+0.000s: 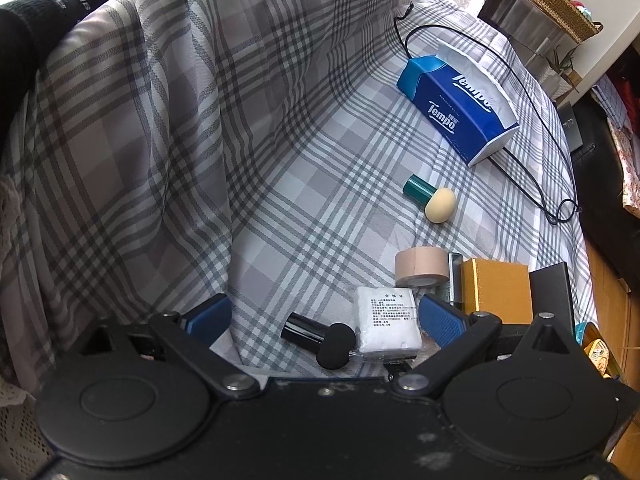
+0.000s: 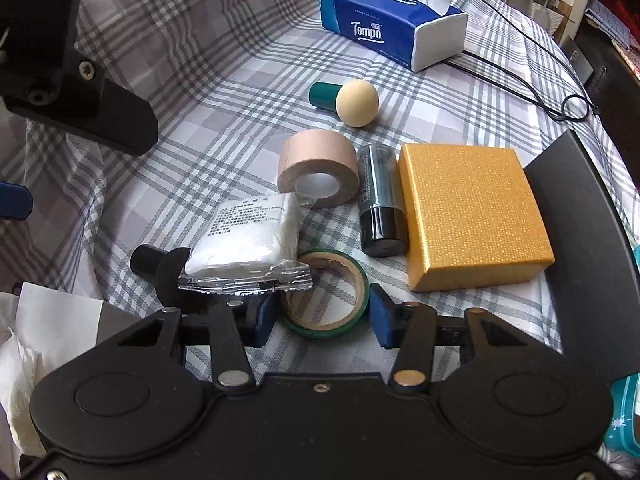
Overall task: Organize soft objects
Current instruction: 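Grasp the green tape roll with the right tool, then grasp the black sponge brush with the left tool while the right tool holds the green tape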
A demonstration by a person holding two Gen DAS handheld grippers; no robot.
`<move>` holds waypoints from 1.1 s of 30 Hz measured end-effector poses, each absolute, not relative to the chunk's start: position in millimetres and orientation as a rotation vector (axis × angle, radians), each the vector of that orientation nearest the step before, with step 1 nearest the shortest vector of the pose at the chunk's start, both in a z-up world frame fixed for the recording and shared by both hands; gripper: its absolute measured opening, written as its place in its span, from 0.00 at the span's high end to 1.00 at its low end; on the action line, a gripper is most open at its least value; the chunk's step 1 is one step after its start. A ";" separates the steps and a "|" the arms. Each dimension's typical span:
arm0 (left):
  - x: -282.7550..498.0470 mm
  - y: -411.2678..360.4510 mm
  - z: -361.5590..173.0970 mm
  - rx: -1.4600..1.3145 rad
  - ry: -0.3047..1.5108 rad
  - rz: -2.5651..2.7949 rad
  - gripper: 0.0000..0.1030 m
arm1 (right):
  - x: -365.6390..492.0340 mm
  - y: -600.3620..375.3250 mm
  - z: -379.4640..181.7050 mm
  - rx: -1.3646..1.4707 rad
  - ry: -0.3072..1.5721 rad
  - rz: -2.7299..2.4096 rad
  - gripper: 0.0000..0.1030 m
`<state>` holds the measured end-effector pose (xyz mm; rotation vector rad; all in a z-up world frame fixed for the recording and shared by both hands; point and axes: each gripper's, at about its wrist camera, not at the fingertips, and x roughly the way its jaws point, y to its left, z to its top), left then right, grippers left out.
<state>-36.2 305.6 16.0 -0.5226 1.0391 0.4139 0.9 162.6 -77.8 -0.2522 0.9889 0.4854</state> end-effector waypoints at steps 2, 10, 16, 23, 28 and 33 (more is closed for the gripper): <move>-34.5 303.6 13.9 -0.511 1.048 0.416 0.03 | -2.9 154.4 -77.2 -0.239 0.997 0.475 0.53; -26.0 295.8 3.1 -0.470 1.083 0.420 0.03 | -16.8 113.0 -73.8 -0.206 0.991 0.417 0.53; -19.1 288.9 -8.5 -0.452 1.115 0.419 0.03 | -19.5 93.3 -76.0 -0.208 0.934 0.393 0.53; -8.1 283.9 -16.3 -0.424 1.126 0.428 0.03 | -12.8 82.6 -84.6 -0.140 0.909 0.430 0.53; -6.1 285.0 -24.0 -0.421 1.155 0.453 0.03 | -12.5 83.0 -86.4 -0.141 0.884 0.438 0.53; -8.5 288.0 -28.1 -0.409 1.185 0.491 0.03 | -10.8 83.4 -85.6 -0.130 0.887 0.452 0.53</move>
